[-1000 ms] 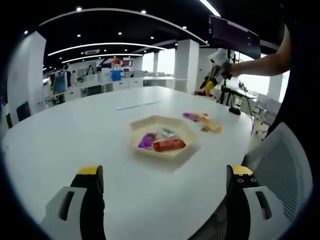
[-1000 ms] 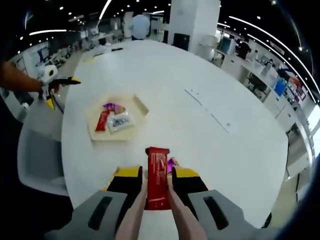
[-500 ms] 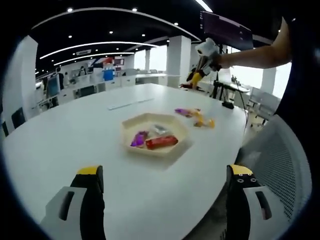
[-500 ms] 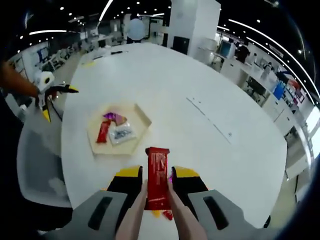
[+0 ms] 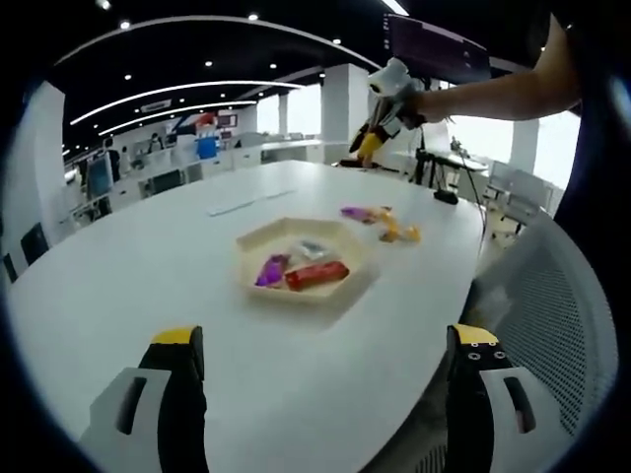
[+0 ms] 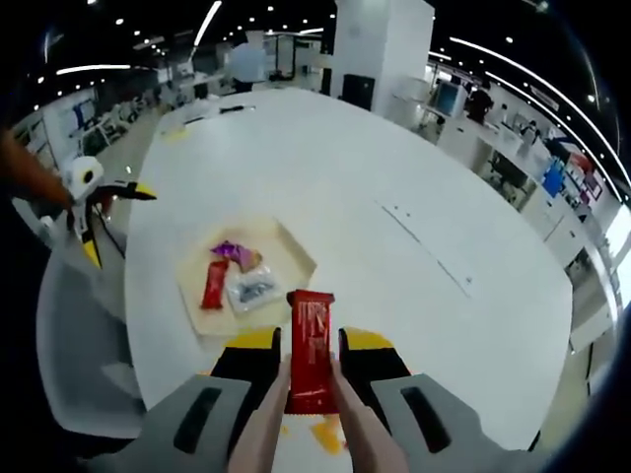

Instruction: Place the target food into the container with the food tongs after gripping and lifting it, then release it inside without dropping or visibly crushing the food.

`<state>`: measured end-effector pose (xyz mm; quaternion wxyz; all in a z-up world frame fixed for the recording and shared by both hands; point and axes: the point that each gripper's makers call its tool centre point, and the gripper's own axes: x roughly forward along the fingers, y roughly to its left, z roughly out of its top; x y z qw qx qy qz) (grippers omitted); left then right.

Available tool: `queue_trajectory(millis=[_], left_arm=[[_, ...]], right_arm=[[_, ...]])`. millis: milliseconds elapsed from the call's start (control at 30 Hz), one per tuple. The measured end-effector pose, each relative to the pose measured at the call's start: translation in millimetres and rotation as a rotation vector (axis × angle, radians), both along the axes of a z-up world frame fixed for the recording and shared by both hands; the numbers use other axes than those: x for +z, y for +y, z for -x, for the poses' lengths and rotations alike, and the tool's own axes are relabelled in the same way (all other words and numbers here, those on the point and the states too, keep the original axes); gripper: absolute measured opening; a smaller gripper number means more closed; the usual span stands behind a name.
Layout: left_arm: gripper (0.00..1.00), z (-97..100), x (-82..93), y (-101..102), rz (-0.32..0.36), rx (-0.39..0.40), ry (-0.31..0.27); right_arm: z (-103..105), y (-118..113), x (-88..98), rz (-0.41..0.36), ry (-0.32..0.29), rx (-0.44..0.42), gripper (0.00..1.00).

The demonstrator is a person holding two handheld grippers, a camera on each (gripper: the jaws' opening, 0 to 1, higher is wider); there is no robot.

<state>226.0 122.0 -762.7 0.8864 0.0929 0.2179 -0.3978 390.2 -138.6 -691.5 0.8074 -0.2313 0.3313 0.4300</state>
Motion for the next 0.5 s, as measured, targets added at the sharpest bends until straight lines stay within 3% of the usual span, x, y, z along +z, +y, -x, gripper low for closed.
queue_trajectory(millis=[200,500], left_arm=[[1.00,3.7,-2.6,-3,-0.024,-0.025,0.001],[1.00,0.2,-2.2,0,-0.014,0.003,0.007]], right_arm=[[2,20,2.1,-0.003,-0.009,0.031,0.22],[2,37,0.4,0.006,-0.005,0.066,0.22]])
